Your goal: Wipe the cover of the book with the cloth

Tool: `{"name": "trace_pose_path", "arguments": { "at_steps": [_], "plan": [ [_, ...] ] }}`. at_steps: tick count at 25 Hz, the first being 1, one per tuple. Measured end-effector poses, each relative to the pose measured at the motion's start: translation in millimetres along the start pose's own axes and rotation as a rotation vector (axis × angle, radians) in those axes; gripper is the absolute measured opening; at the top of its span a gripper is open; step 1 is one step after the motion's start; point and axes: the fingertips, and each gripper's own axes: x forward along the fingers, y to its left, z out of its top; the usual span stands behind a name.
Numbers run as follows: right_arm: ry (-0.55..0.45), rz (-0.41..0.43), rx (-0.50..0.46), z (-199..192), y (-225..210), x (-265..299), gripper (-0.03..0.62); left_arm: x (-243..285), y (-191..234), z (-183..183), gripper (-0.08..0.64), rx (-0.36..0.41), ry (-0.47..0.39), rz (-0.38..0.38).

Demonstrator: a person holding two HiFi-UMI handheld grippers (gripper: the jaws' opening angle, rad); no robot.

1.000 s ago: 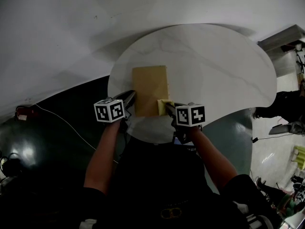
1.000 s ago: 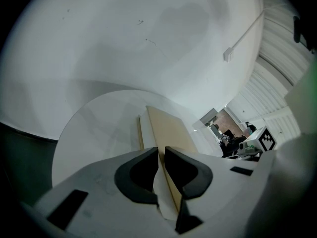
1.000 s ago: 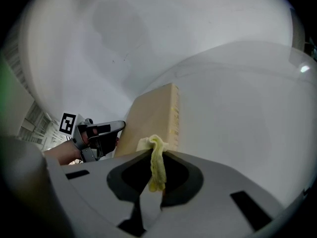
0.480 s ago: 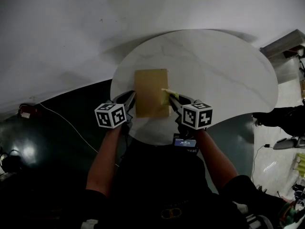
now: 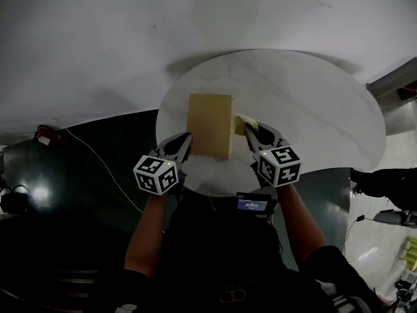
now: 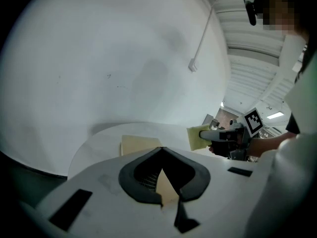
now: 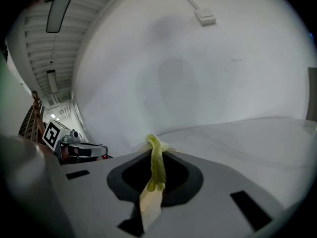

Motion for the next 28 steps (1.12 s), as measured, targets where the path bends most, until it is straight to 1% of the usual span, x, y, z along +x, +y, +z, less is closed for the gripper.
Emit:
{"name": "trace_pose_path", "arguments": {
  "at_steps": [4, 7, 11, 17, 23, 28],
  "plan": [
    [-0.018, 0.005, -0.059, -1.3, 2.8, -14.1, 0.087, -18.6, -13.9, -11.4, 0.009, 0.024, -0.049, 0.04],
    [-0.022, -0.001, -0.065, -6.2, 5.7, -20.7, 0.087, -29.0, -16.2, -18.5, 0.009, 0.053, -0.072, 0.075],
    [-0.024, -0.001, -0.072, -13.7, 14.3, -29.9, 0.087, -40.8, -19.4, -18.3, 0.009, 0.088, -0.102, 0.109],
    [-0.035, -0.019, -0.092, -20.6, 43.9, -38.7, 0.087, -69.7, -34.0, -28.7, 0.009, 0.172, -0.092, 0.099],
    [-0.037, -0.029, -0.121, -39.4, 86.3, -60.8, 0.087, -108.9, -41.6, -54.9, 0.009, 0.195, -0.089, 0.101],
    [-0.043, -0.048, -0.116, -60.1, 114.3, -87.0, 0.087, -143.9, -51.9, -76.5, 0.009, 0.233, -0.103, 0.102]
  ]
}}
